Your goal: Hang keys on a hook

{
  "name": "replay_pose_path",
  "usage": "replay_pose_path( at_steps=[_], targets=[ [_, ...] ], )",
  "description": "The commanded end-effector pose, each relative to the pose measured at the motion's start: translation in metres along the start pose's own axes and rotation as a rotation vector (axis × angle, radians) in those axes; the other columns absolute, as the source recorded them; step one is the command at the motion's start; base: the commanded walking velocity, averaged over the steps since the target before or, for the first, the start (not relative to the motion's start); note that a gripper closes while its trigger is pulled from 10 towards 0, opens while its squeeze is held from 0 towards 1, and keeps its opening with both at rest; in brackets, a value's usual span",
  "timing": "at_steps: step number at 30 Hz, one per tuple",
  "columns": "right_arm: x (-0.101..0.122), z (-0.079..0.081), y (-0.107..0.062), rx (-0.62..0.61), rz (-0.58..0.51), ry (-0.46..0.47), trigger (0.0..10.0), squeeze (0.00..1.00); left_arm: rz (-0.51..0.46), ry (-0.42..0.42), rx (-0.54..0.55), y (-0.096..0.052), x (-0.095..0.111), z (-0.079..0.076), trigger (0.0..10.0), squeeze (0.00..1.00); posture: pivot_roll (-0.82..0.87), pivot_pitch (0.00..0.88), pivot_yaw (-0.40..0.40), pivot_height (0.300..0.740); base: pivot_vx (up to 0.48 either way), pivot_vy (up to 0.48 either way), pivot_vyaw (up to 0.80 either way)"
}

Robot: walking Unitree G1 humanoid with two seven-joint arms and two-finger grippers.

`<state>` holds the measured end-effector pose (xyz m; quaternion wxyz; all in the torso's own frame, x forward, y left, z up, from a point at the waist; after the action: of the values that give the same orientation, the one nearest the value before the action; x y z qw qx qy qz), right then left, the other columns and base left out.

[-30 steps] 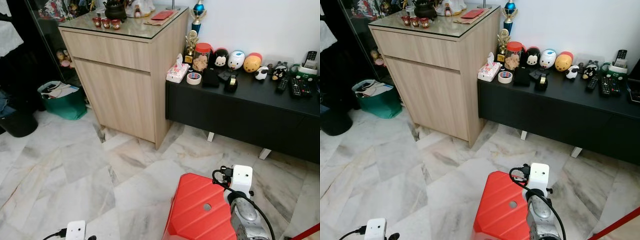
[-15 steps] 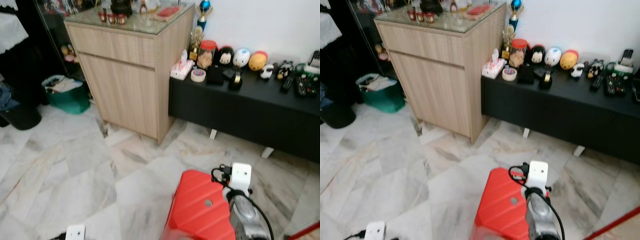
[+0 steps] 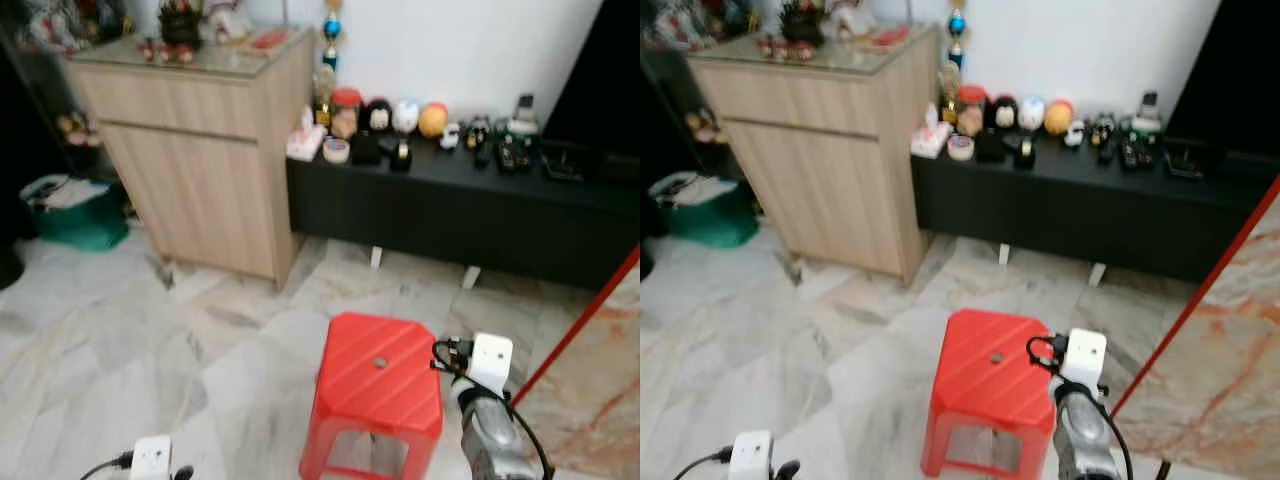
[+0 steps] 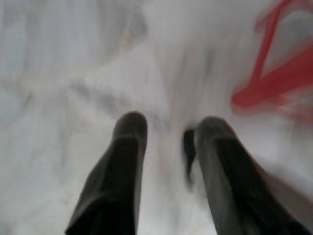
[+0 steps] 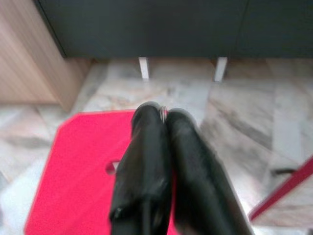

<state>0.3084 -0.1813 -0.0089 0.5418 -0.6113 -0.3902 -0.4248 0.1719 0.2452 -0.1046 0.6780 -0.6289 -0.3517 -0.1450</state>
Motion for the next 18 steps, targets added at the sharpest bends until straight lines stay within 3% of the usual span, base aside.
replay_pose_path(
  at_steps=[1,12,18],
  targets=[
    [-0.0020,-0.0011,-0.0003,-0.008,0.010,0.005,10.0,0.00,0.021,0.013,0.011,-0.0020,-0.0052,0.0059,10.0,0.00,0.00,0.000,0.014,0.740,-0.304,0.000,0.00],
    [0.0002,-0.0006,0.0011,-0.013,0.004,0.002,10.0,0.00,0.020,0.022,0.002,-0.0019,-0.0046,0.0053,10.0,0.00,0.01,0.000,0.017,0.740,-0.306,0.000,0.00],
    [0.0057,-0.0096,0.0023,-0.083,-0.015,-0.011,10.0,0.00,0.022,0.024,0.007,-0.0021,-0.0059,0.0049,10.0,0.00,0.01,0.000,0.012,0.740,0.000,0.000,0.00]
  ],
)
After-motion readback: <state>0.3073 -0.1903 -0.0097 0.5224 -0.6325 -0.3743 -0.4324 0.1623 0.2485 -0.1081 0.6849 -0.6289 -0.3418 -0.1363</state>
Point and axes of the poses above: a point about 5 cm out from each wrist's last joint towards the gripper, its own y axis pointing out of the wrist towards the gripper, its own x axis along the axis of the wrist's last joint, z = x × y, the point moved 3 cm from there along y, pointing out of the wrist towards the gripper, and after that the axes turned 9 degrees about -y, right-handed, at the moved point
